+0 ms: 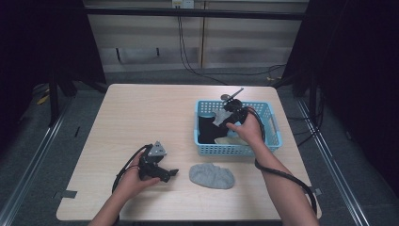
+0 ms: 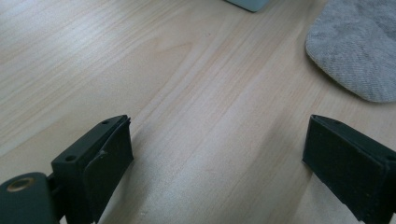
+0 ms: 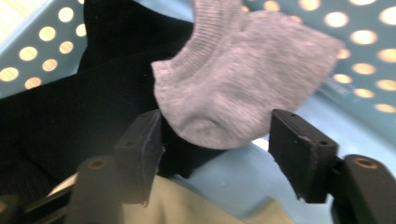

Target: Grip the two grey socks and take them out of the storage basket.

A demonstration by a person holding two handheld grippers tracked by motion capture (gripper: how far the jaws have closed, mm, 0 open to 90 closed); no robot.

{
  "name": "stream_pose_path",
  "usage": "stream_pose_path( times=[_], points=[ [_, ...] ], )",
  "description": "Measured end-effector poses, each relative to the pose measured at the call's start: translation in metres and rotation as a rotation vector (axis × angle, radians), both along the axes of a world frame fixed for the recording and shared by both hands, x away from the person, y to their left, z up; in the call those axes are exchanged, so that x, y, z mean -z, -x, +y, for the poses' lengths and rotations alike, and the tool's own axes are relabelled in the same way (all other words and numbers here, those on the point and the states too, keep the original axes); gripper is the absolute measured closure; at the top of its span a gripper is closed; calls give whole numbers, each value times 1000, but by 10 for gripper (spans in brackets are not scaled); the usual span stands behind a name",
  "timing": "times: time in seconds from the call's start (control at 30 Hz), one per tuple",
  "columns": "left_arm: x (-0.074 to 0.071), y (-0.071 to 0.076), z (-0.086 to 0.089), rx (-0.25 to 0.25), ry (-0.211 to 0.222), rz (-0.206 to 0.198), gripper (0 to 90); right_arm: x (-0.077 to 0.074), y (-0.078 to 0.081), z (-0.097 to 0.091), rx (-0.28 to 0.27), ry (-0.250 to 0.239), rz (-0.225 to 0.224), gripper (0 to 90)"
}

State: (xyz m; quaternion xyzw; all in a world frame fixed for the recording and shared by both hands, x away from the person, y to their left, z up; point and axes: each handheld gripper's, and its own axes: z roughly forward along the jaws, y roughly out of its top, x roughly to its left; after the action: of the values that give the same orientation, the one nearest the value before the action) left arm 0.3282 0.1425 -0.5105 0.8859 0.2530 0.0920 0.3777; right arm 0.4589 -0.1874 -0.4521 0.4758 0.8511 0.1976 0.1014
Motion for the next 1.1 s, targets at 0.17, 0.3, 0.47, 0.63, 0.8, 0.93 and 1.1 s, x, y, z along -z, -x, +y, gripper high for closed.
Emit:
stream_pose_path(
  times=[0.17, 0.3, 0.47, 0.63, 0.8, 0.93, 1.1],
  points=[
    [0, 0, 0, 1, -4, 1, 76, 4, -1, 8, -10, 24, 11, 632],
    [0, 0, 0, 2, -4, 1, 76, 2, 0, 8, -30, 33, 27, 889],
    [0, 0, 0, 1, -5, 1, 76, -1, 5, 9, -77, 60, 60, 900],
    [0, 0, 0, 2, -6, 0, 76, -8, 17, 9, -125, 66, 70, 900],
    [0, 0, 0, 1, -5, 1, 76, -19, 27, 7, -154, 62, 62, 900],
    [0, 0, 0, 1, -4, 1, 76, -26, 39, 5, -175, 82, 76, 900],
    [0, 0, 0, 0, -4, 1, 76, -28, 53, -7, -189, 109, 84, 899]
  ],
)
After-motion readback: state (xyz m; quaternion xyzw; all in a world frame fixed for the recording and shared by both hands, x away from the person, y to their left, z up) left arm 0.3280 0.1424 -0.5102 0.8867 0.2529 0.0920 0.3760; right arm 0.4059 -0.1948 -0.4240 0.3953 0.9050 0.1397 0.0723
